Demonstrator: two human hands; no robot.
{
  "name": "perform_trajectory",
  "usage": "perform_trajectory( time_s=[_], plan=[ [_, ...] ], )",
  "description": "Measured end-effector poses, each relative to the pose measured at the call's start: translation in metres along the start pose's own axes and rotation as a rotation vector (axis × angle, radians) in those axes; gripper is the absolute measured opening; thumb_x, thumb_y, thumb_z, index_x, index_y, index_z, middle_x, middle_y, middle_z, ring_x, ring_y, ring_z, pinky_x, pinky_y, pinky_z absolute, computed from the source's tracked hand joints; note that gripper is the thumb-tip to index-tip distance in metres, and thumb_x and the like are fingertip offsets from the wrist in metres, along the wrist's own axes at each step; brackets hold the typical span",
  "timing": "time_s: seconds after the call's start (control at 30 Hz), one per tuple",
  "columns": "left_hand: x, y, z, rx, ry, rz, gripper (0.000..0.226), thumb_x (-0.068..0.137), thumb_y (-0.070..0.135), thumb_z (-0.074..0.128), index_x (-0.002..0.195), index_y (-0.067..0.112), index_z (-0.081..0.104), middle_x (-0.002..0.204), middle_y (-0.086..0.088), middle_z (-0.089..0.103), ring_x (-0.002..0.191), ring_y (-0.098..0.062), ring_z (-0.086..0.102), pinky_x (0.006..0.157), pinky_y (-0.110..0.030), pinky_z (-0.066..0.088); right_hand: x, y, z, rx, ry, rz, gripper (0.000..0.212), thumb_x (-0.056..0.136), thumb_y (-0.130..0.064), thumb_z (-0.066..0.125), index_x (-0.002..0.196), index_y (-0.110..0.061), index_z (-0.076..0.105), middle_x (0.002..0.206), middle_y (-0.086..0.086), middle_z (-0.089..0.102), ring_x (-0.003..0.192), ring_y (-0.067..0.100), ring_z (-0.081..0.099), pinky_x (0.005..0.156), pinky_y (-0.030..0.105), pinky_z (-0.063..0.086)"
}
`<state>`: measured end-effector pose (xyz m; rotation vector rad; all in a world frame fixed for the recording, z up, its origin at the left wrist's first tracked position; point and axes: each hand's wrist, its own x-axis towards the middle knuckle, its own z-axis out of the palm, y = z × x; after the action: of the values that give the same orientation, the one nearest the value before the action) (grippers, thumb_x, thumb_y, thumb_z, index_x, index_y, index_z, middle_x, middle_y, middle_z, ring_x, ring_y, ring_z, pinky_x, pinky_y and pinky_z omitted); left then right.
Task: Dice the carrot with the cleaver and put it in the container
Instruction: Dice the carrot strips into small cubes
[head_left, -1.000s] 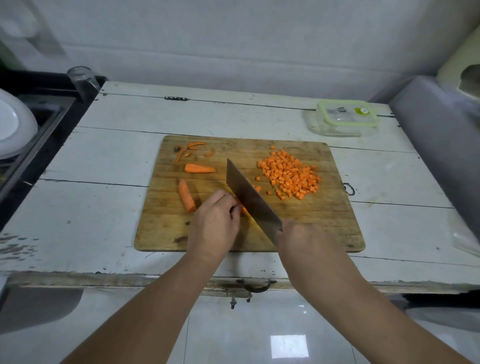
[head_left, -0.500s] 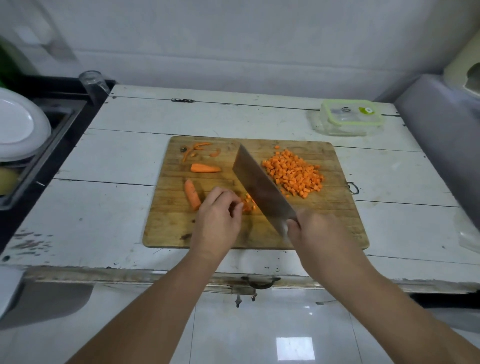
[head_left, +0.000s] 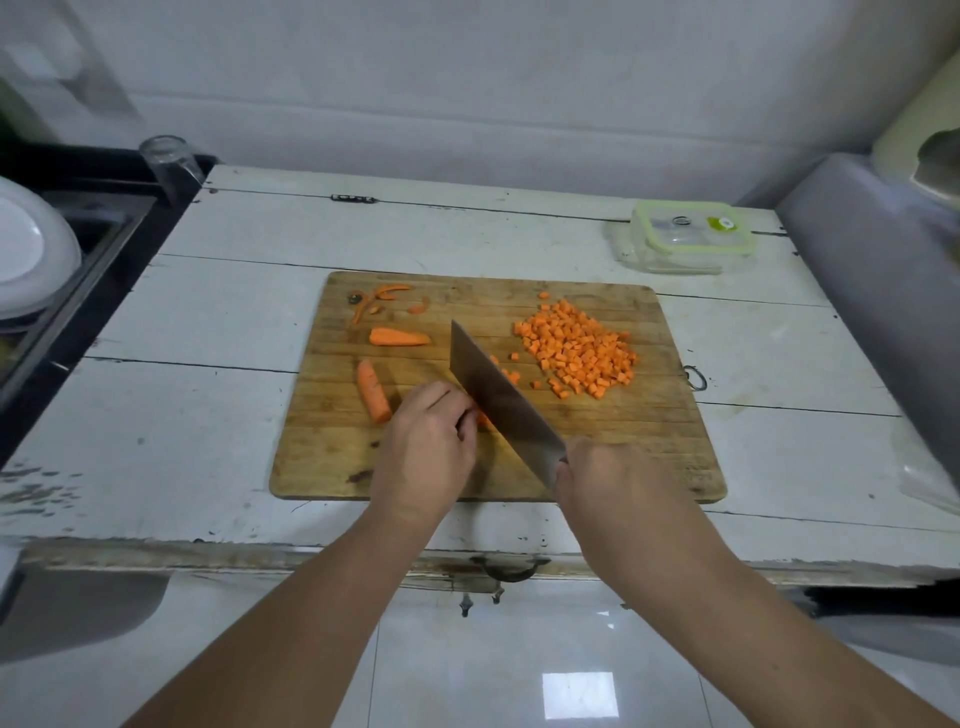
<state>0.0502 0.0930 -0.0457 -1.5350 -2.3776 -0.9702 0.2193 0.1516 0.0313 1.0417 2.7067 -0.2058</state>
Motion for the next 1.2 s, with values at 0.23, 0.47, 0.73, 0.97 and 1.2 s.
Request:
perform_trajectory(
  time_s=[0.23, 0.47, 0.73, 0.97, 1.2],
  plan=[
    [-0.001, 0.000, -0.002, -0.002, -0.010, 0.000, 0.024, 0.069, -0.008, 0.084, 0.068, 0.010, 0.069, 0.074, -0.002, 0.065, 0.071, -0.023, 0.068, 0.097, -0.020, 0.008, 0.016, -0.021, 0.008, 0.048, 0.113, 0.092, 0.018, 0.096, -0.010, 0.055, 0.092, -0.023, 0.042, 0.061, -0.007, 0.038, 0.050, 0.015, 0.039, 0.040, 0.026, 0.022],
    [-0.002, -0.002, -0.001, -0.026, -0.004, -0.011, 0.019, 0.072, -0.004, 0.084, 0.071, 0.010, 0.071, 0.076, -0.002, 0.065, 0.071, -0.019, 0.067, 0.106, 0.001, -0.009, 0.001, -0.002, 0.004, 0.229, 0.170, 0.131, 0.021, 0.105, -0.030, 0.038, 0.090, -0.022, 0.050, 0.069, -0.003, 0.054, 0.063, 0.019, 0.056, 0.053, 0.033, 0.043],
    [-0.004, -0.002, 0.001, -0.006, 0.010, -0.040, 0.024, 0.069, -0.004, 0.085, 0.066, 0.010, 0.066, 0.074, -0.003, 0.061, 0.069, -0.022, 0.066, 0.097, -0.020, 0.007, -0.013, -0.015, 0.003, 0.162, 0.150, 0.113, 0.013, 0.102, -0.021, 0.044, 0.090, -0.025, 0.044, 0.066, -0.008, 0.045, 0.056, 0.009, 0.044, 0.044, 0.023, 0.026],
    [-0.004, -0.002, 0.001, -0.011, 0.009, -0.033, 0.025, 0.069, -0.006, 0.084, 0.066, 0.010, 0.066, 0.074, -0.003, 0.060, 0.069, -0.022, 0.066, 0.096, -0.020, 0.007, -0.012, -0.011, 0.001, 0.032, 0.059, 0.048, 0.026, 0.091, -0.005, 0.053, 0.089, -0.022, 0.033, 0.067, -0.006, 0.037, 0.056, 0.011, 0.037, 0.044, 0.025, 0.023],
    [-0.003, -0.005, 0.002, 0.005, 0.021, -0.025, 0.026, 0.067, -0.006, 0.085, 0.066, 0.010, 0.064, 0.072, -0.002, 0.060, 0.068, -0.021, 0.065, 0.096, -0.022, 0.006, -0.004, -0.018, -0.004, -0.014, 0.012, 0.055, 0.030, 0.086, 0.003, 0.054, 0.094, -0.021, 0.038, 0.065, -0.005, 0.036, 0.053, 0.010, 0.034, 0.045, 0.024, 0.024]
  ],
)
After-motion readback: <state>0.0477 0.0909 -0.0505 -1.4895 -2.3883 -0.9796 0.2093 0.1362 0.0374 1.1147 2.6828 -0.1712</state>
